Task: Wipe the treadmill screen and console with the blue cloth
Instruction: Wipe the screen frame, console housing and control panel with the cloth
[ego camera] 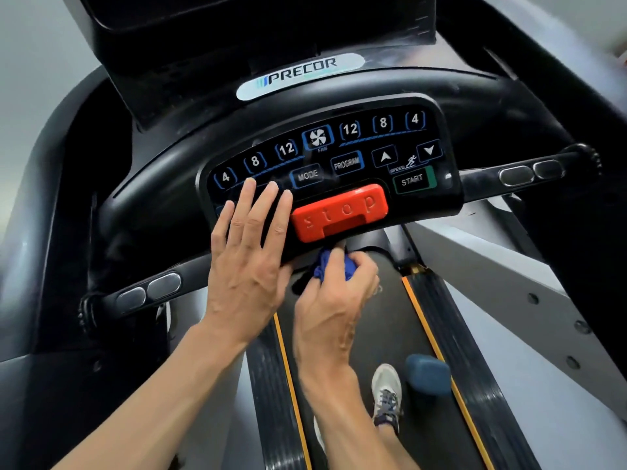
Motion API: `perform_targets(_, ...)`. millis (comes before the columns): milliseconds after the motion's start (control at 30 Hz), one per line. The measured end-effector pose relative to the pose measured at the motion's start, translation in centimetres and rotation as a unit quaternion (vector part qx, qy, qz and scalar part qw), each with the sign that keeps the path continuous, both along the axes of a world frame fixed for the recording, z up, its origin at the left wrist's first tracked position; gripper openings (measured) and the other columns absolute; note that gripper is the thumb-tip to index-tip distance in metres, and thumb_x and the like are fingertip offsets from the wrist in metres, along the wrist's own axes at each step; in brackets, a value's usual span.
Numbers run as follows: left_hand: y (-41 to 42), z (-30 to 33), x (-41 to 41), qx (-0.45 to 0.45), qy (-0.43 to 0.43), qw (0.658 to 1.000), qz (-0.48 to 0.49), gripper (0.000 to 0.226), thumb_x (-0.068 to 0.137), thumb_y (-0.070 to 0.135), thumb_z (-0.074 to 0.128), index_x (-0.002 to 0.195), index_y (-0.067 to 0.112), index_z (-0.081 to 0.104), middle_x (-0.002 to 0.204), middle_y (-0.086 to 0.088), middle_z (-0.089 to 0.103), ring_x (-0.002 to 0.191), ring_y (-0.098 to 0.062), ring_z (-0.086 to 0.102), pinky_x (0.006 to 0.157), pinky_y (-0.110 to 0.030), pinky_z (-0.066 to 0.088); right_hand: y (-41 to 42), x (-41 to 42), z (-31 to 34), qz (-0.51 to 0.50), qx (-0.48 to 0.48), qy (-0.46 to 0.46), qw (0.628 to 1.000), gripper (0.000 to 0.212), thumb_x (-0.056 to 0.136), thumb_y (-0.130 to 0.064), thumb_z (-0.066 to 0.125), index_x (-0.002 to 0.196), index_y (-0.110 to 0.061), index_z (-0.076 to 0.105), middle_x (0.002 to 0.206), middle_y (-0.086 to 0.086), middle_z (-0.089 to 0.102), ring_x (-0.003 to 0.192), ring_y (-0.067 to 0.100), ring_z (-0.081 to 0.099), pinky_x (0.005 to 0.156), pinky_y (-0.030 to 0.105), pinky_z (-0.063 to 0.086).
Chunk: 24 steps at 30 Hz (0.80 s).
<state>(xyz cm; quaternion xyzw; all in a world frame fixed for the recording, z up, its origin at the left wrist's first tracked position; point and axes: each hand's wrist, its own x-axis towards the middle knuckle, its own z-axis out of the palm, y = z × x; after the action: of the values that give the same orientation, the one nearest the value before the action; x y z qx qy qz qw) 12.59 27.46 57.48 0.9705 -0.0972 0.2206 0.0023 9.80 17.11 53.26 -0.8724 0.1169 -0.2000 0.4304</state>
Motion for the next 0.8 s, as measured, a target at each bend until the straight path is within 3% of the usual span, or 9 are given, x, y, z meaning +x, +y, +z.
perform_targets(67,1.2,0.1,-0.7,0.006,0.011,1.000,0.002,0.101,0.075,0.018,0.085,0.158,0.006,0.029,0.164,-0.013,0.027,0.156,-0.032,0.015,0.125,-0.051,0.019,-0.6,-0.1,0.5,-0.020,0.012,-0.033,0.999,0.052,0.081,0.011,0.067,0.133,0.006,0.059,0.120,0.024,0.049,0.106,0.032,0.048,0.101,0.029,0.041)
perform_targets(100,1.8,0.2,-1.0,0.009,0.016,1.000,0.004,0.101,0.075,0.018,0.084,0.158,0.005,0.028,0.164,-0.014,0.027,0.156,-0.032,0.015,0.125,-0.051,0.019,-1.2,0.0,0.8,-0.036,0.012,-0.056,0.998,0.053,0.081,0.010,0.067,0.134,0.005,0.059,0.119,0.023,0.051,0.108,0.034,0.051,0.100,0.037,0.047)
perform_targets(200,2.7,0.2,-1.8,0.014,0.025,1.000,0.005,0.098,0.077,0.019,0.081,0.158,0.005,0.028,0.164,-0.015,0.026,0.156,-0.033,0.016,0.125,-0.052,0.020,-2.6,1.3,1.2,-0.066,0.022,-0.103,0.992,0.044,0.080,0.010,0.068,0.123,0.002,0.066,0.115,0.019,0.059,0.106,0.035,0.059,0.089,0.051,0.053)
perform_targets(300,3.0,0.1,-2.2,-0.001,0.024,1.000,0.014,0.095,0.079,0.020,0.080,0.157,0.003,0.029,0.164,-0.016,0.027,0.155,-0.033,0.017,0.124,-0.052,0.023,-2.1,1.4,0.8,-0.053,0.002,-0.115,0.992,0.034,0.080,0.011,0.071,0.112,0.001,0.072,0.112,0.018,0.063,0.102,0.032,0.061,0.087,0.046,0.054)
perform_targets(467,3.2,-0.1,-2.1,-0.011,0.019,1.000,0.015,0.091,0.081,0.017,0.077,0.157,0.001,0.029,0.164,-0.016,0.027,0.156,-0.032,0.017,0.124,-0.051,0.022,1.0,-1.5,0.9,0.119,-0.017,-0.138,0.983,0.020,0.094,-0.005,0.065,0.112,0.001,0.073,0.110,0.016,0.065,0.101,0.032,0.062,0.092,0.038,0.052)
perform_targets(633,3.2,-0.4,-2.1,-0.015,0.022,1.000,0.014,0.096,0.077,0.017,0.081,0.157,0.002,0.030,0.163,-0.015,0.028,0.155,-0.033,0.018,0.125,-0.049,0.020,-2.6,0.1,1.5,0.005,-0.007,-0.173,0.985,0.013,0.089,0.002,0.072,0.101,0.002,0.075,0.107,0.016,0.065,0.099,0.033,0.064,0.091,0.044,0.054)
perform_targets(800,2.8,-0.7,-1.9,-0.056,0.019,0.998,0.012,0.089,0.081,0.014,0.076,0.156,0.000,0.030,0.163,-0.016,0.027,0.156,-0.034,0.016,0.125,-0.052,0.020,0.5,-0.1,1.5,0.126,-0.039,-0.204,0.970,0.009,0.090,0.000,0.074,0.098,0.003,0.076,0.102,0.019,0.067,0.095,0.037,0.062,0.092,0.044,0.052)
